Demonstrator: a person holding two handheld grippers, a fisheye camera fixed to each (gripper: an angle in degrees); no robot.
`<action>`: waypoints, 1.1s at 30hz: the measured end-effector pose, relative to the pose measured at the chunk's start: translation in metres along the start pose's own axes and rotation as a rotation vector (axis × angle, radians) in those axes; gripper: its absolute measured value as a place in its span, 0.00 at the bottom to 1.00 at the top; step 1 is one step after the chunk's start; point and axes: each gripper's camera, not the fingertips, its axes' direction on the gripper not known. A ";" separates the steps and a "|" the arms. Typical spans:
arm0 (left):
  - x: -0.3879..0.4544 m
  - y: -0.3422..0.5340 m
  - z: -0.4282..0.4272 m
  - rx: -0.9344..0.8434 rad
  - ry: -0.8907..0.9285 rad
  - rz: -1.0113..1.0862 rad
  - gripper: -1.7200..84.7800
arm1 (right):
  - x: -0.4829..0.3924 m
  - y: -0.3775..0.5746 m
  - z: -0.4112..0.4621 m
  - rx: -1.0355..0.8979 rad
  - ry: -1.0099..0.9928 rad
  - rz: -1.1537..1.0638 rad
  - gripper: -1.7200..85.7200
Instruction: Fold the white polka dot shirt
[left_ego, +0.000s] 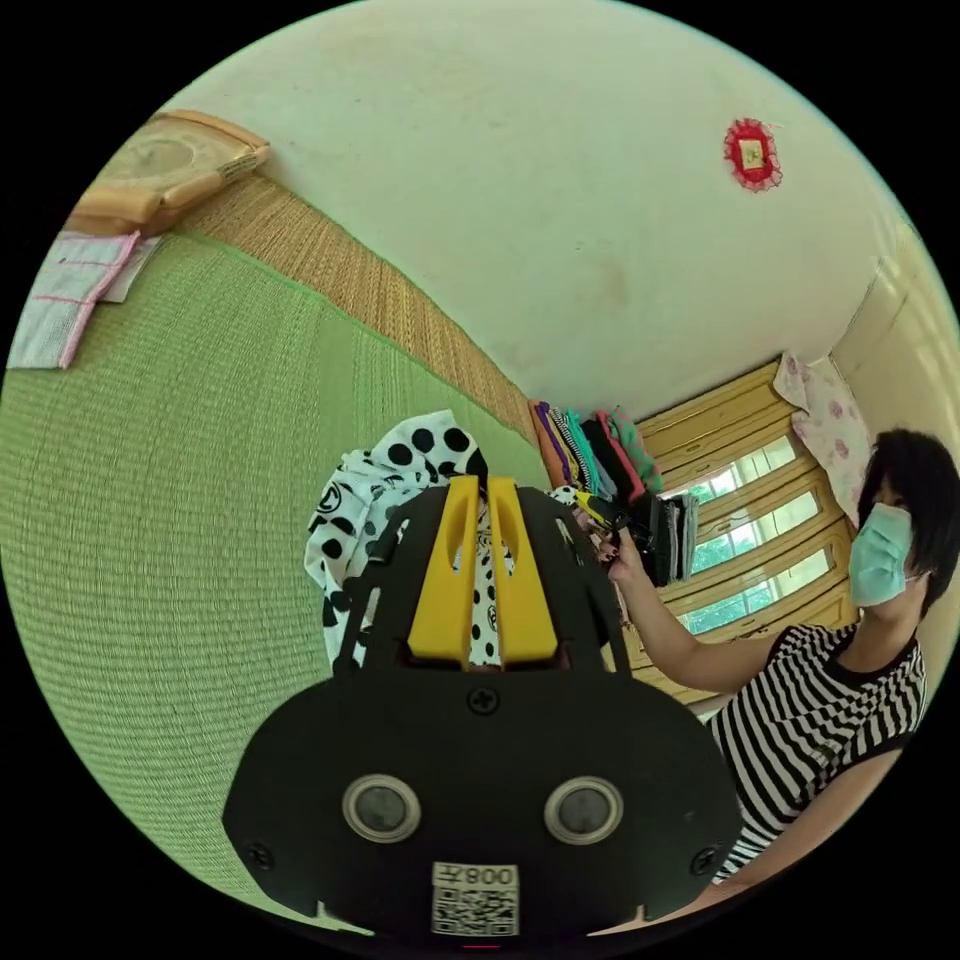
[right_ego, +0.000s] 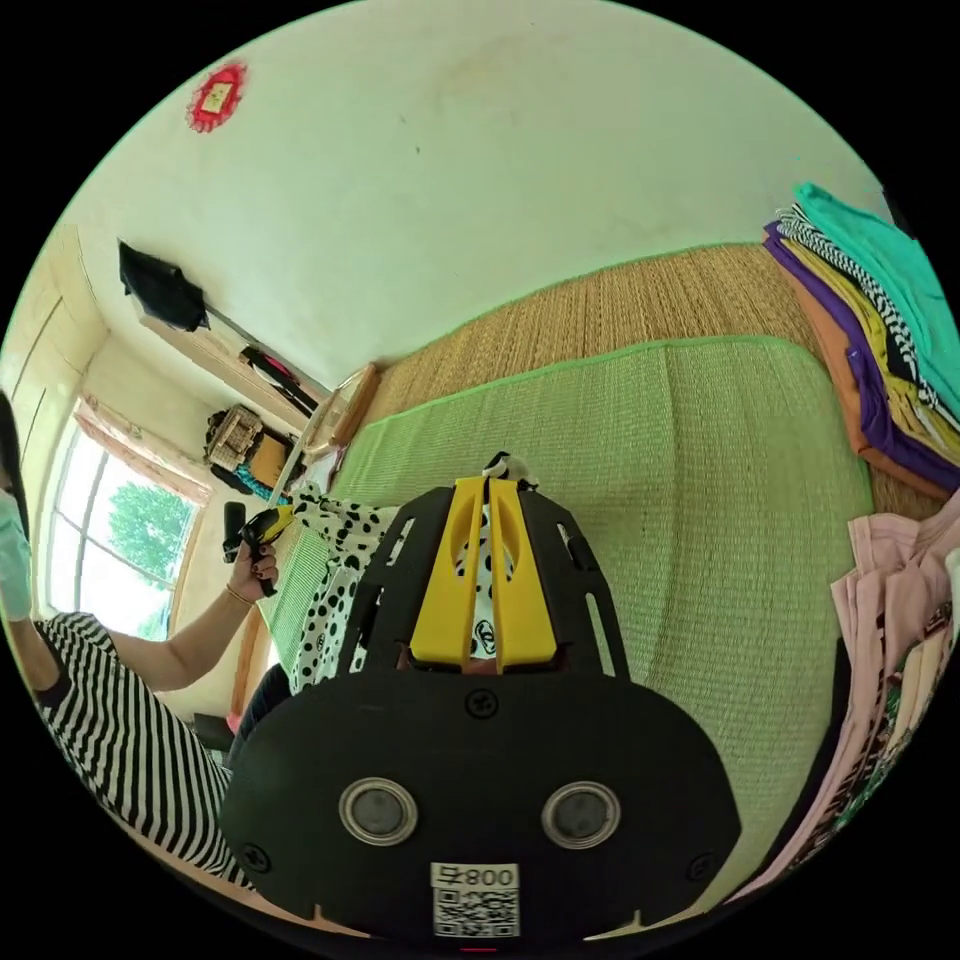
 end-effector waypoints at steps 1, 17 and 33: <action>0.012 0.000 -0.007 0.026 0.008 0.067 0.04 | -0.016 0.003 -0.012 0.018 0.031 -0.060 0.02; -0.001 -0.035 0.001 0.101 -0.011 0.163 0.04 | -0.020 0.010 -0.061 0.155 -0.039 -0.070 0.03; -0.132 -0.077 0.142 -0.082 -0.075 -0.017 0.09 | 0.083 -0.045 0.092 -0.225 0.024 0.059 0.06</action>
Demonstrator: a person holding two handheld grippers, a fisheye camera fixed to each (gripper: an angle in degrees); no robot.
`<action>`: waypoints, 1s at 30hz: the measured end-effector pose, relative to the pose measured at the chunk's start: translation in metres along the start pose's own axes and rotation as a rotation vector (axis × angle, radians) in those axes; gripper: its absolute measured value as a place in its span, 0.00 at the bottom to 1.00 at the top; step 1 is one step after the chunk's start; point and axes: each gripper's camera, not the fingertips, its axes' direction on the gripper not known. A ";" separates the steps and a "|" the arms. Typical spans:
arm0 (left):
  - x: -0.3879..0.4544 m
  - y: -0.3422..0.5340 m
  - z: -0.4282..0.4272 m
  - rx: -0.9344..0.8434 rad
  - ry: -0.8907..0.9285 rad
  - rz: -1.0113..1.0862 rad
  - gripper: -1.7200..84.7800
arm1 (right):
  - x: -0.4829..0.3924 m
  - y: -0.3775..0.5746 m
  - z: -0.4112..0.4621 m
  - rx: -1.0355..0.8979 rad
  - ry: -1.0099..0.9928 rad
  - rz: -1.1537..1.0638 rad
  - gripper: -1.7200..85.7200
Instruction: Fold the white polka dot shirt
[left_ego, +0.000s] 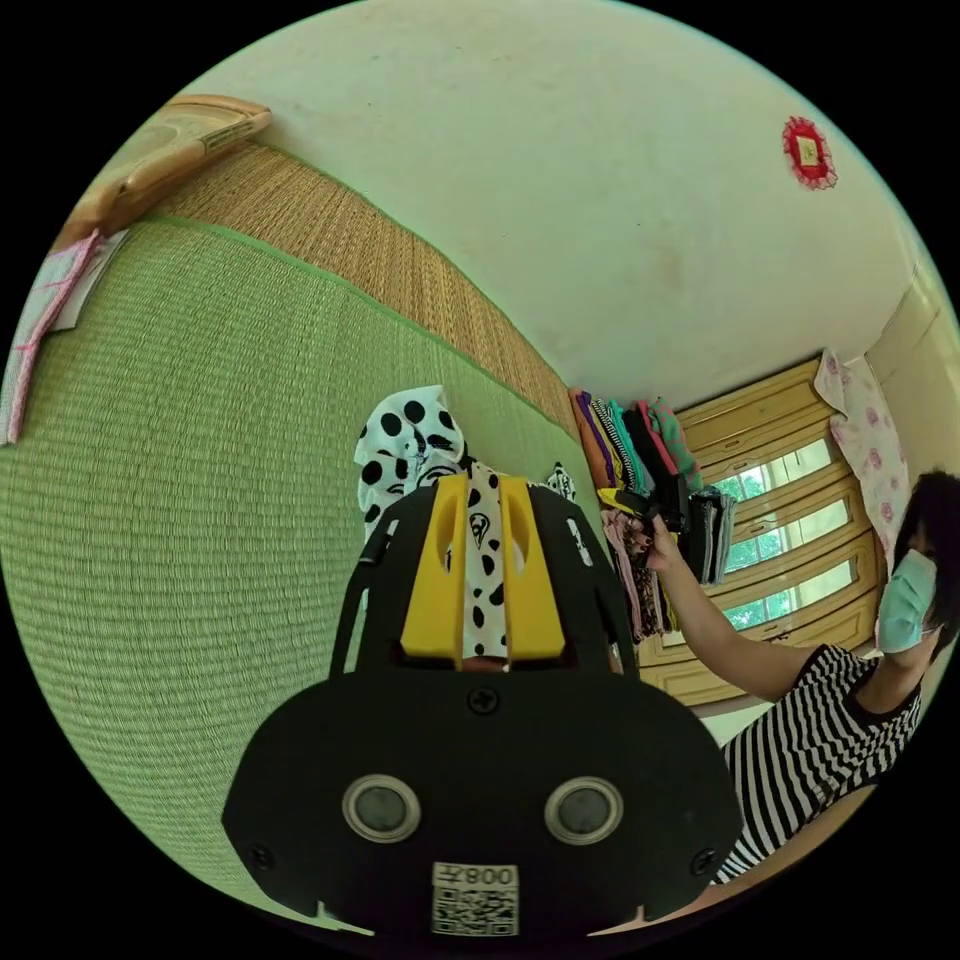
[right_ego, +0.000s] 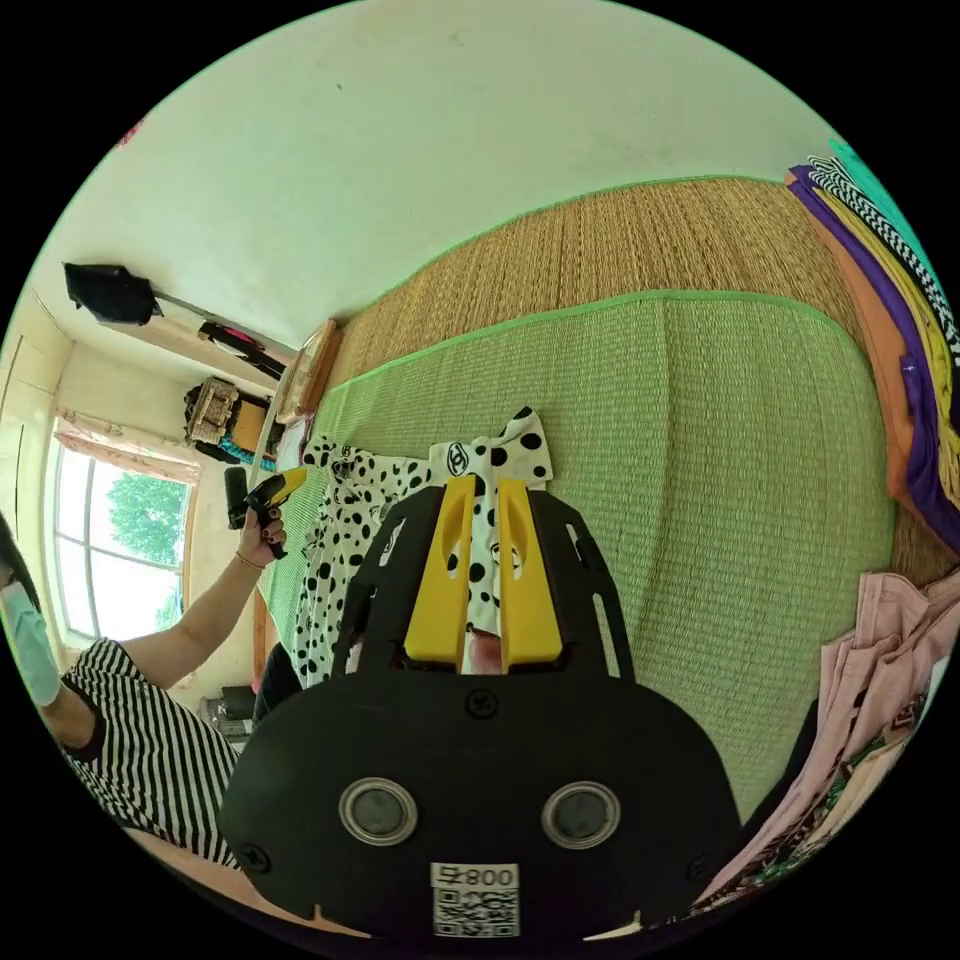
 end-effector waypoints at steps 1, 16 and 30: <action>-0.002 0.010 -0.001 -0.003 0.000 0.012 0.09 | -0.008 0.017 0.005 -0.025 0.037 -0.044 0.06; 0.019 0.026 0.133 -0.197 0.033 0.240 0.10 | -0.086 0.023 0.106 -0.115 0.137 -0.284 0.08; 0.043 0.020 0.331 -0.519 -0.348 0.623 0.11 | -0.081 0.014 0.159 -0.170 0.286 -0.259 0.04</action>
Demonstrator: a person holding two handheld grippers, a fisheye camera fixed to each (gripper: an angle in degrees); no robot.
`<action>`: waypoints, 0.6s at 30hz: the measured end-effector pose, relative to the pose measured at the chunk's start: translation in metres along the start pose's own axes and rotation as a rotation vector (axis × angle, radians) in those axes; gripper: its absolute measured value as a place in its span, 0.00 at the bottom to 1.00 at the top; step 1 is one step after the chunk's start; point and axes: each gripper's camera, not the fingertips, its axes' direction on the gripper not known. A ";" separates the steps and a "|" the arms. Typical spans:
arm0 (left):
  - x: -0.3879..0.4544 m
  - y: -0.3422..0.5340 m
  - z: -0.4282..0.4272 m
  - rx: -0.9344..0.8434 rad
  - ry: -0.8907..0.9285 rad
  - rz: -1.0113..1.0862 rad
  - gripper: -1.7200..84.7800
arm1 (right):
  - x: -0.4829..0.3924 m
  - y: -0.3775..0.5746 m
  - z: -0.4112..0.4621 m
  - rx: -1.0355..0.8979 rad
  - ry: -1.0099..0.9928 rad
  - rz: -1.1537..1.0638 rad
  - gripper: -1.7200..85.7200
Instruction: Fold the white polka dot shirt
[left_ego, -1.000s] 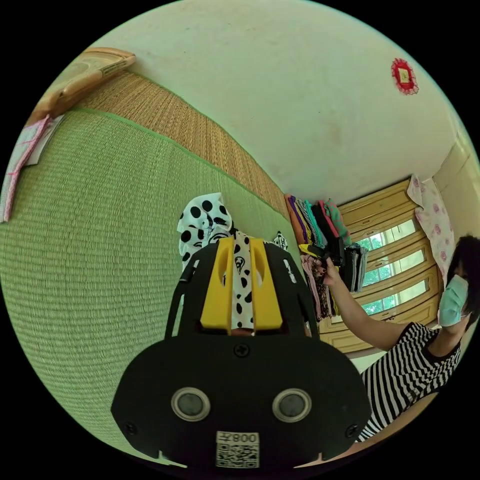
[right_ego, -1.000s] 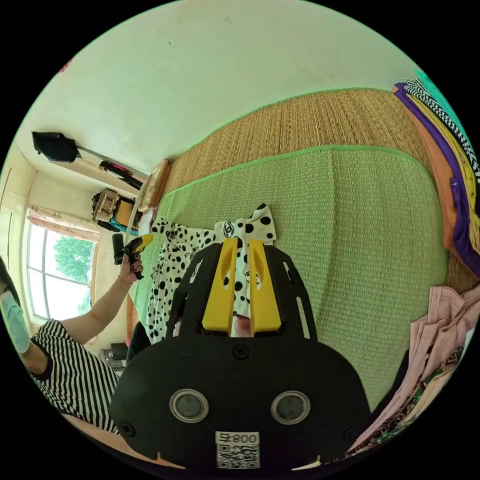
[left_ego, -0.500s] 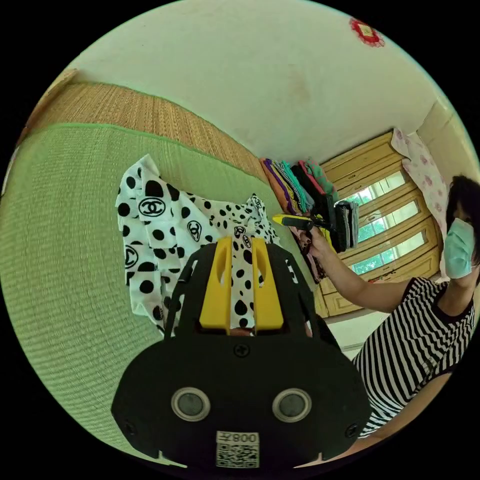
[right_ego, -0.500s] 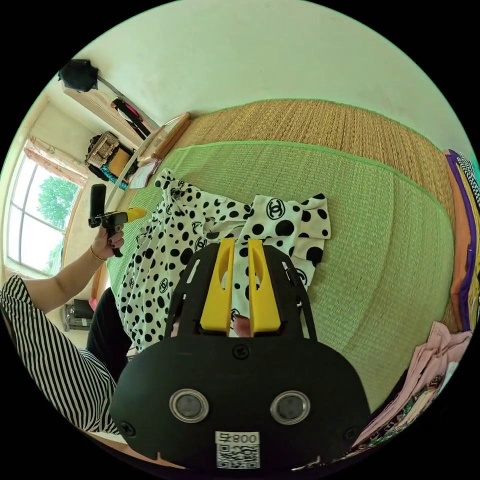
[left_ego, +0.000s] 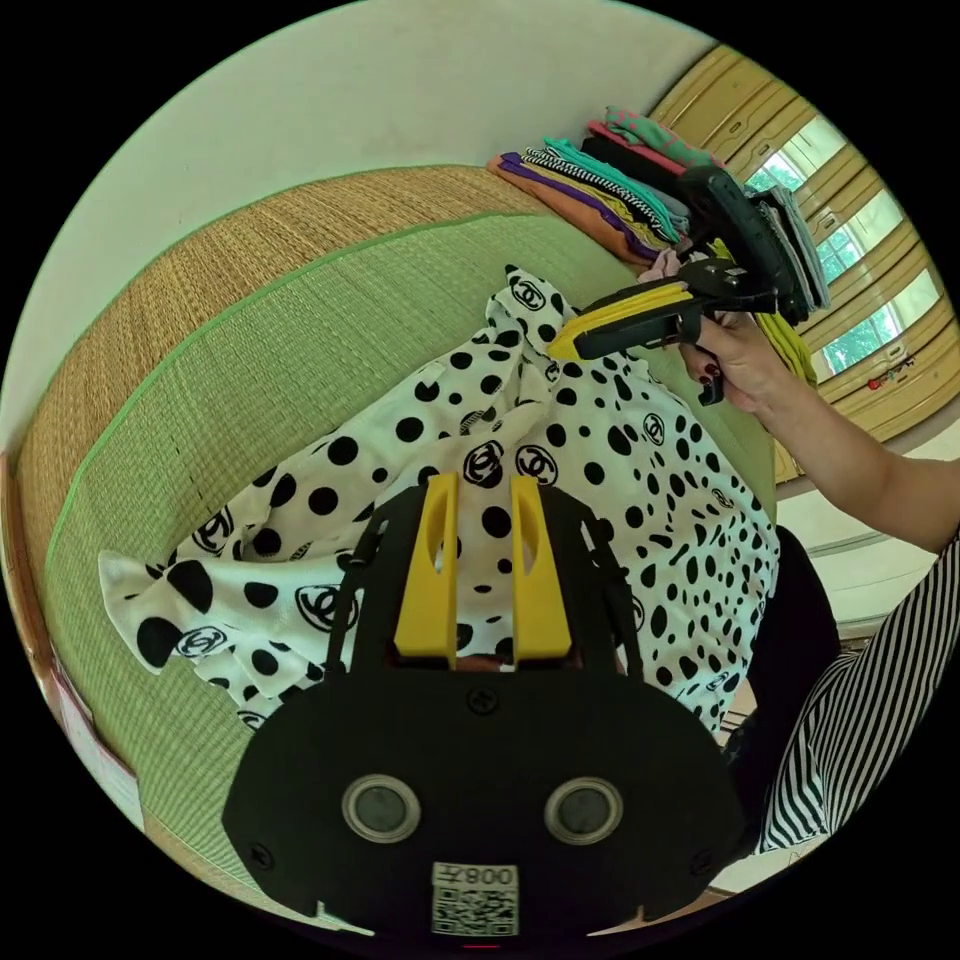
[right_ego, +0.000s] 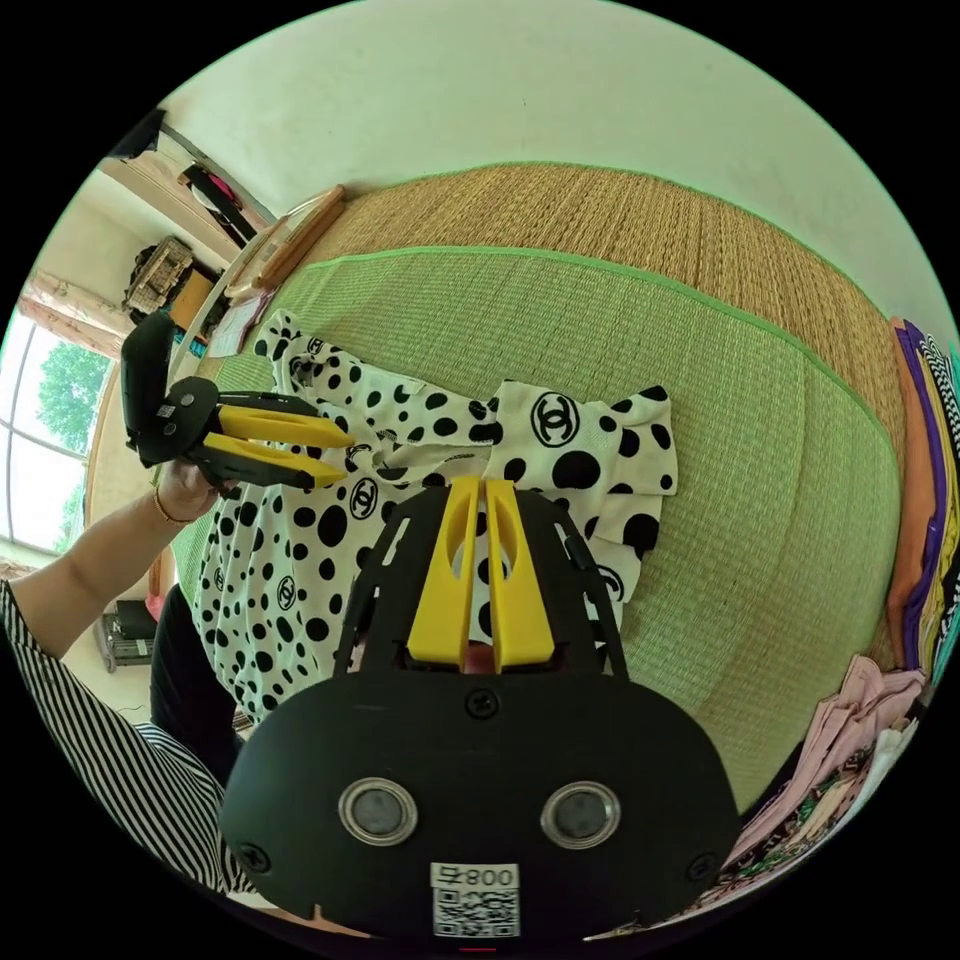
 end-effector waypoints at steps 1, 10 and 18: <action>0.000 -0.004 0.006 -0.010 -0.013 0.020 0.11 | 0.003 -0.001 0.002 -0.003 -0.006 0.008 0.03; -0.014 -0.033 0.041 -0.143 -0.028 0.096 0.05 | 0.035 0.000 -0.024 0.076 -0.110 0.030 0.02; -0.090 -0.042 0.056 -0.080 0.458 -0.102 0.10 | 0.050 0.001 -0.044 0.097 -0.149 0.012 0.02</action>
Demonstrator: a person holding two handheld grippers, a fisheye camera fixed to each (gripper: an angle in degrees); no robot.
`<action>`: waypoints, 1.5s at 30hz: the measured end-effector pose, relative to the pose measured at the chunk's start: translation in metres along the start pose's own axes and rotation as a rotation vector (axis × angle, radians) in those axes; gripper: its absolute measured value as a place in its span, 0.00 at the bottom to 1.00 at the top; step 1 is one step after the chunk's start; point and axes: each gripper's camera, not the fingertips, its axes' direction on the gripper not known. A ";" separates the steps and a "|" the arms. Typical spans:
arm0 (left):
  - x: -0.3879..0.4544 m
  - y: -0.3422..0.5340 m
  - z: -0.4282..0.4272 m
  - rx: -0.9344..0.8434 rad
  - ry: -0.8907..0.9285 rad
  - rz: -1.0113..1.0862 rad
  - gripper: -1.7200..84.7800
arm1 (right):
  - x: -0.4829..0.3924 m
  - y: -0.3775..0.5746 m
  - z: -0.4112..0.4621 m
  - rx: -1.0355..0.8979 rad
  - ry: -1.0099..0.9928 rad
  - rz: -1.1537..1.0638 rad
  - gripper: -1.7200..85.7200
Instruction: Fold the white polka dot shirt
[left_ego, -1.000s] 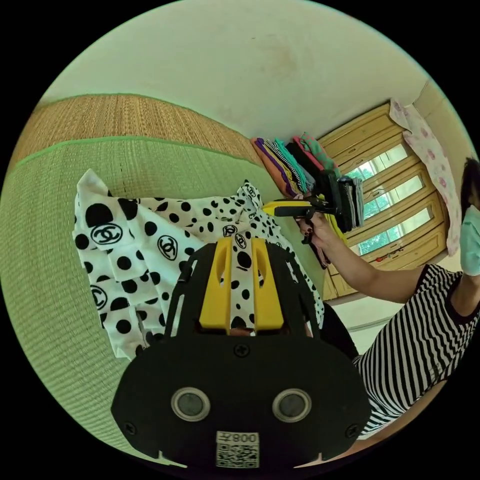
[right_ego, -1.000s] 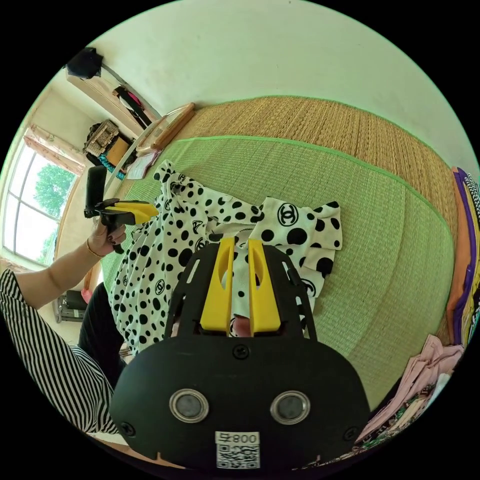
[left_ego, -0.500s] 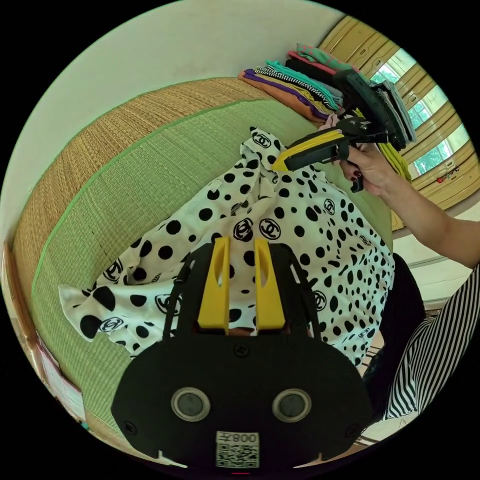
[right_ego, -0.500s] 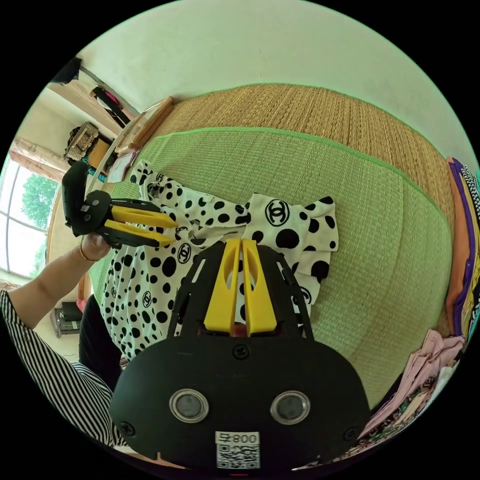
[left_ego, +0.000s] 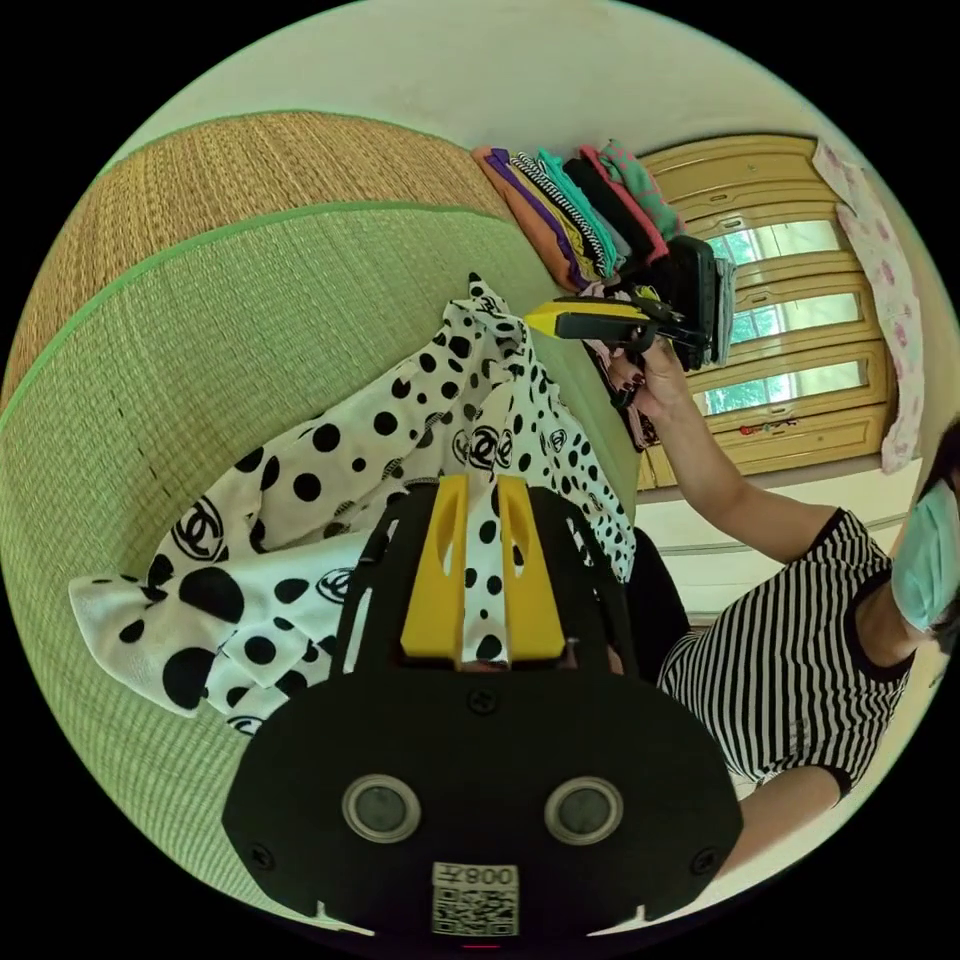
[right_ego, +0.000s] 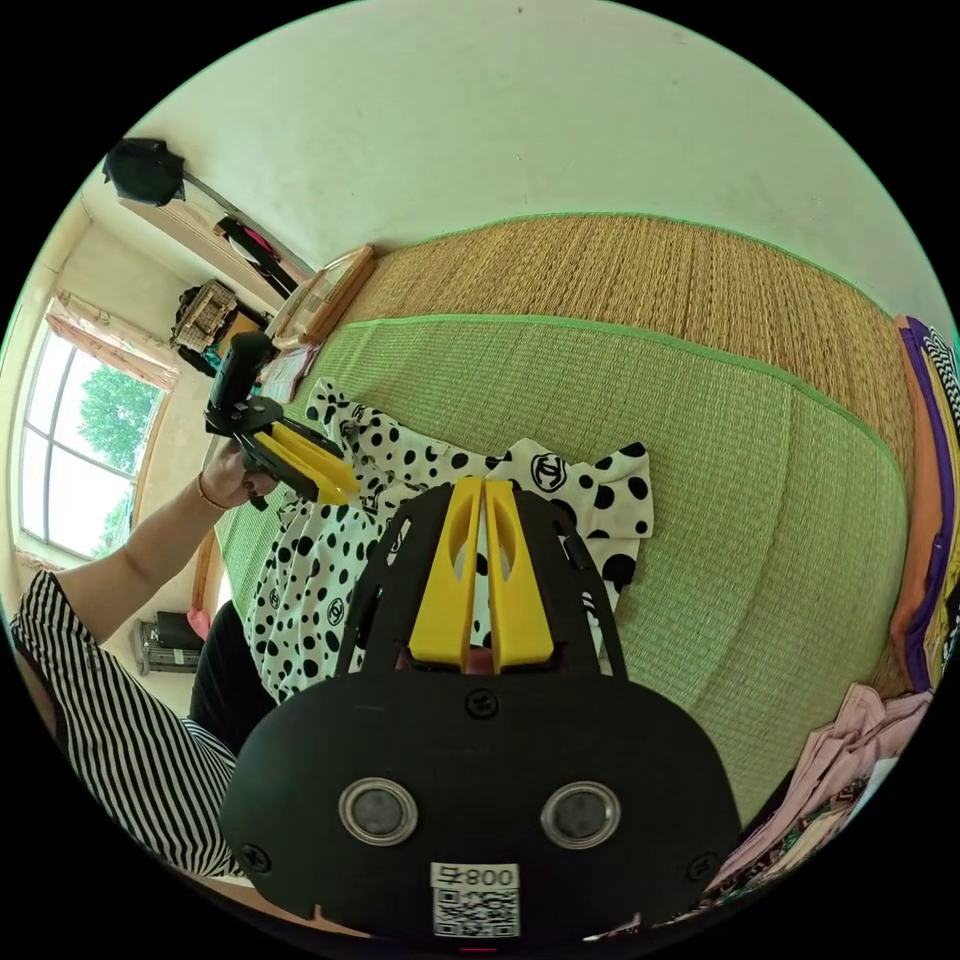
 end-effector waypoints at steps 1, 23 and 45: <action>-0.007 -0.001 -0.002 0.024 -0.021 -0.009 0.11 | 0.003 0.000 0.001 -0.004 -0.010 0.000 0.02; -0.061 -0.073 0.051 -0.075 0.097 0.127 0.05 | 0.029 0.011 -0.009 0.031 -0.100 0.004 0.02; -0.064 -0.097 0.051 -0.056 -0.077 0.138 0.05 | 0.019 0.016 0.016 0.037 -0.052 0.046 0.02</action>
